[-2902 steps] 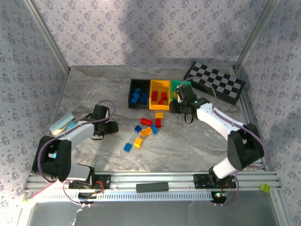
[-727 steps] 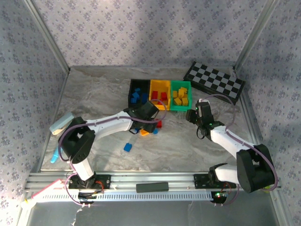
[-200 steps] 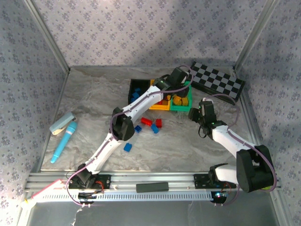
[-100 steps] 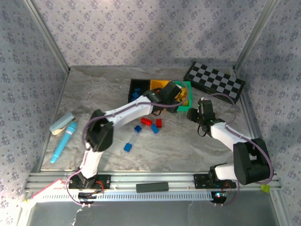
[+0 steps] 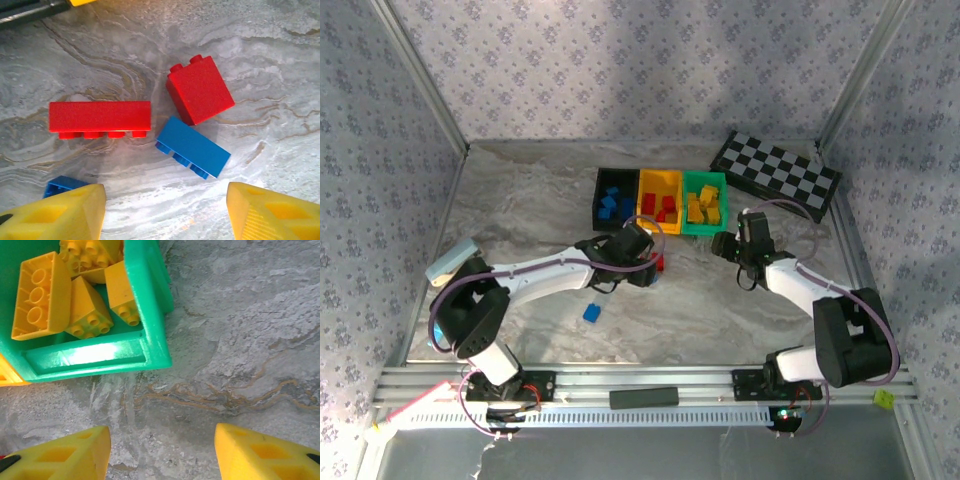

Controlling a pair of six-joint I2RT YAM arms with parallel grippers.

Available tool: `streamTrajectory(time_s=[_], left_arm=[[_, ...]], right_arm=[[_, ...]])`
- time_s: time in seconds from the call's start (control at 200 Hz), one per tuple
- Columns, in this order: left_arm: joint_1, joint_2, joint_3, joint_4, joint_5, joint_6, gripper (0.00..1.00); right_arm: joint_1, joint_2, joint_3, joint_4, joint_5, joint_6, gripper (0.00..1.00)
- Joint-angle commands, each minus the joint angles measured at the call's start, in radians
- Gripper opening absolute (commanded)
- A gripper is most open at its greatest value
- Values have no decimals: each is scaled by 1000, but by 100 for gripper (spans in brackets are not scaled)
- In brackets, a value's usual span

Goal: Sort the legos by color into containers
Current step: Pick up the lego from the center of the table.

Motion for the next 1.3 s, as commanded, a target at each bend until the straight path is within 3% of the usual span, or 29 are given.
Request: streamTrajectory(time_s=[0.0, 0.475, 0.915, 1.294], left_arm=[[-6, -11, 33, 24, 69, -45, 65], [-46, 147, 194, -125, 42, -148, 65], [-77, 231, 305, -293, -45, -161, 65], [-77, 347, 426, -399, -51, -129, 63]], right_arm=[[9, 12, 31, -2, -5, 11, 59], [10, -22, 22, -23, 8, 0, 59], [15, -33, 18, -23, 13, 2, 59], [18, -38, 18, -29, 20, -1, 59]])
